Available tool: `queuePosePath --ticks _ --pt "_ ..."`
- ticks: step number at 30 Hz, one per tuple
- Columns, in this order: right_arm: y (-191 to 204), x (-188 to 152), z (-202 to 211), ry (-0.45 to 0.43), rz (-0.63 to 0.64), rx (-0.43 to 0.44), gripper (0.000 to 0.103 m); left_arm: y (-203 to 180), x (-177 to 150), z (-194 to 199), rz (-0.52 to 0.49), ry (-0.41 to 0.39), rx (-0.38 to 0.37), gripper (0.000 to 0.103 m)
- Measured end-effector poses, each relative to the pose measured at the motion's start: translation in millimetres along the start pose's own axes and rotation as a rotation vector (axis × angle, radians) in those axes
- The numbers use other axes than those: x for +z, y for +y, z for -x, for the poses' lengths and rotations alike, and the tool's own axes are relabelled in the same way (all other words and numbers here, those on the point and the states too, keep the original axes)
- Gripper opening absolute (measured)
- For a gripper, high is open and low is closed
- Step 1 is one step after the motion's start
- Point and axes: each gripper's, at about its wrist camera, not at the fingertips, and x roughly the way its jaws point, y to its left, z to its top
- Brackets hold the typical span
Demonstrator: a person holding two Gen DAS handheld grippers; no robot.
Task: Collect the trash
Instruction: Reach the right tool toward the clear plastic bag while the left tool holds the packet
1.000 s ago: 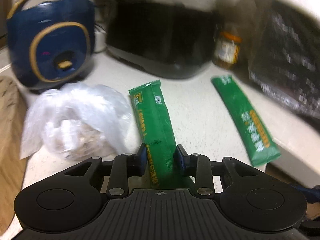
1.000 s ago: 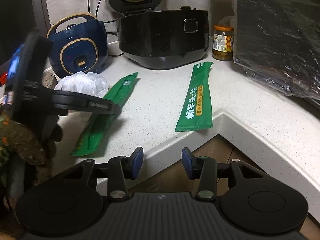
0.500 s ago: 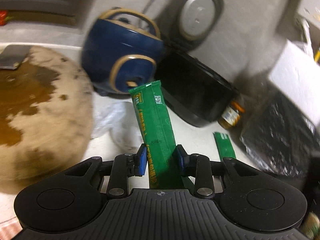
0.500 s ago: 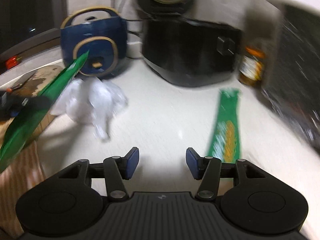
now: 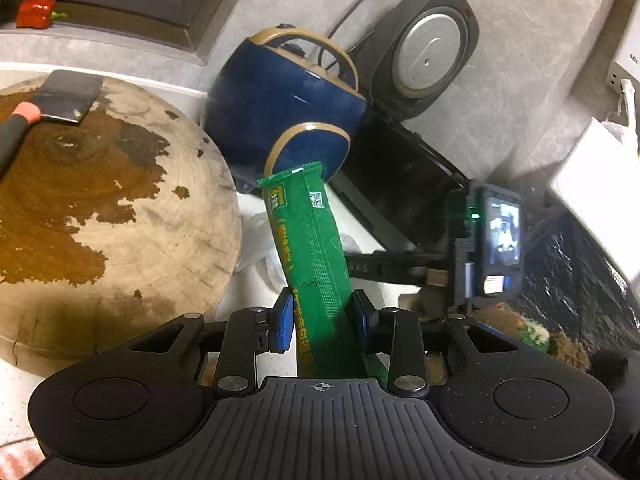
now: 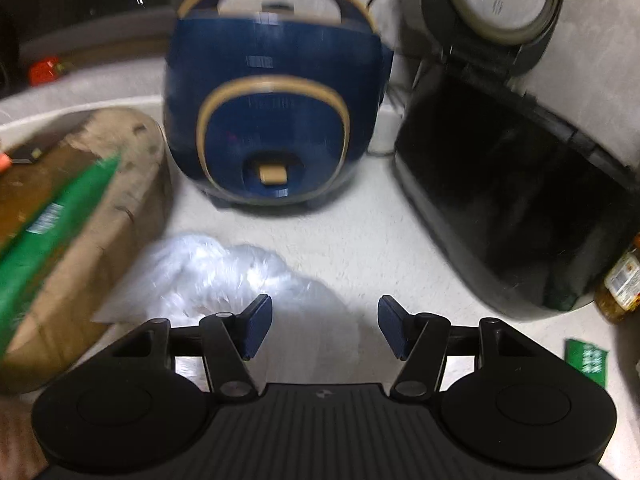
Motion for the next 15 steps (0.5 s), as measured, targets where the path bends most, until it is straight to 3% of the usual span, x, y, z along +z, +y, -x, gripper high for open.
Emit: queuePosePath --ticks 3,5,6,10,15 --pt "-4 -7 -8 0.045 -0.040 0.023 0.054 0 -2 -3 0.004 0.005 -0.005 0.035" --pt "-7 -13 -2 0.050 -0.053 0.076 0.021 -1 -2 -7 0.004 0.014 -0.006 0.035" --pt "-7 -17 4 0.052 -0.048 0.089 0.014 -3 -2 -11 0.001 0.021 -0.009 0.035" --pt "-12 -33 37 0.005 -0.035 0.096 0.010 -15 -3 -21 -0.019 0.042 -0.036 0.035" --pt "-40 -56 70 -0.001 -0.146 0.108 0.009 -37 -8 -31 -0.066 0.070 -0.093 0.035"
